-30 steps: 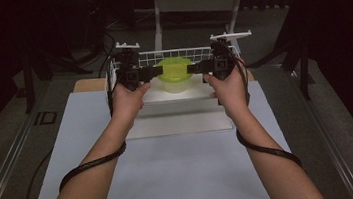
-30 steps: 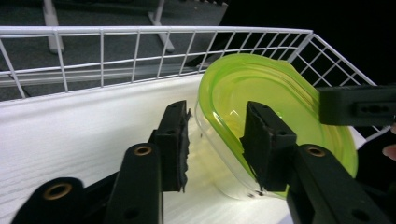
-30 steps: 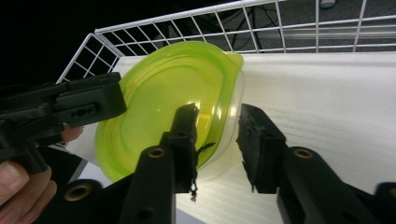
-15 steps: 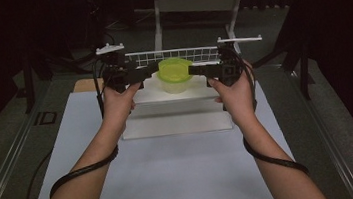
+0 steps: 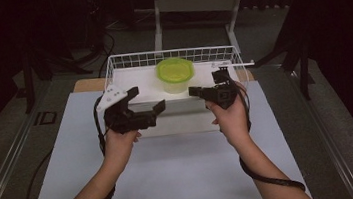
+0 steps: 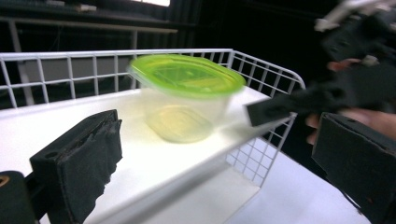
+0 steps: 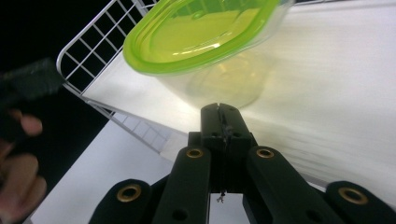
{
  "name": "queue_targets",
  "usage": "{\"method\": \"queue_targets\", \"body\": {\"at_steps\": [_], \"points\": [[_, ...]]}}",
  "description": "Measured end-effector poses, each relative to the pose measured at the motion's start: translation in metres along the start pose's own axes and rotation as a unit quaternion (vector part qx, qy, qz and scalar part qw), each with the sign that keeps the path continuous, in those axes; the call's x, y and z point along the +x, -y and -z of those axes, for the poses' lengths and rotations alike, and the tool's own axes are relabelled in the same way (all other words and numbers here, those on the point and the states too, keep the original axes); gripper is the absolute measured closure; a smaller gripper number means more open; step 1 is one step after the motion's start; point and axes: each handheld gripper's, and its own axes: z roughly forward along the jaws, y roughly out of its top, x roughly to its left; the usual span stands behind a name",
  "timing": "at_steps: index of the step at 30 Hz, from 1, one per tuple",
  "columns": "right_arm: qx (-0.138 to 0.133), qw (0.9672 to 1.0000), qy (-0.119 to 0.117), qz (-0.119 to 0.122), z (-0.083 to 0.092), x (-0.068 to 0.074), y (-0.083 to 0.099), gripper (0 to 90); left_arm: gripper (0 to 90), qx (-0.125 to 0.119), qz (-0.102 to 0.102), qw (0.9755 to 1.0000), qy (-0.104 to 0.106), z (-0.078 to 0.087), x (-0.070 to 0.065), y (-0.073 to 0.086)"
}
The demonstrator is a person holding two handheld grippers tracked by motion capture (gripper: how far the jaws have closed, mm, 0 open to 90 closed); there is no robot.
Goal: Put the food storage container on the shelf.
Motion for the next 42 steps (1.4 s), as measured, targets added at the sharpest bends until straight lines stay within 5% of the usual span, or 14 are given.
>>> {"method": "queue_targets", "body": {"at_steps": [13, 23, 27, 28, 30, 36, 42], "points": [[0.009, 0.9999, 0.014, -0.005, -0.023, 0.003, -0.009, 89.9, 2.2, 0.005, -0.005, 0.9997, 0.022, 0.018, -0.022, 0.045], [0.003, 1.0, -0.008, 0.002, -0.014, 0.009, -0.001, 85.1, 2.2, 0.009, -0.003, 0.9993, 0.036, 0.025, -0.025, 0.058], [-0.001, 0.9995, -0.022, 0.022, -0.006, 0.018, 0.006, 71.5, 2.2, 0.004, -0.005, 0.999, 0.044, 0.029, -0.026, 0.059], [-0.004, 0.9987, -0.035, 0.036, 0.001, 0.023, 0.013, 57.2, 2.2, -0.002, -0.019, 0.9988, 0.045, 0.032, -0.028, 0.058], [-0.011, 0.9977, -0.042, 0.052, 0.005, 0.027, 0.019, 48.5, 2.1, -0.012, -0.03, 0.9981, 0.052, 0.035, -0.03, 0.057], [-0.048, 0.9893, -0.048, 0.129, 0.013, 0.036, 0.043, 16.8, 2.2, -0.003, -0.058, 0.9964, 0.061, 0.039, -0.035, 0.055], [-0.06, 0.9855, -0.037, 0.155, 0.016, 0.03, 0.063, 14.2, 2.1, -0.014, -0.051, 0.9961, 0.071, 0.043, -0.034, 0.056]]}}
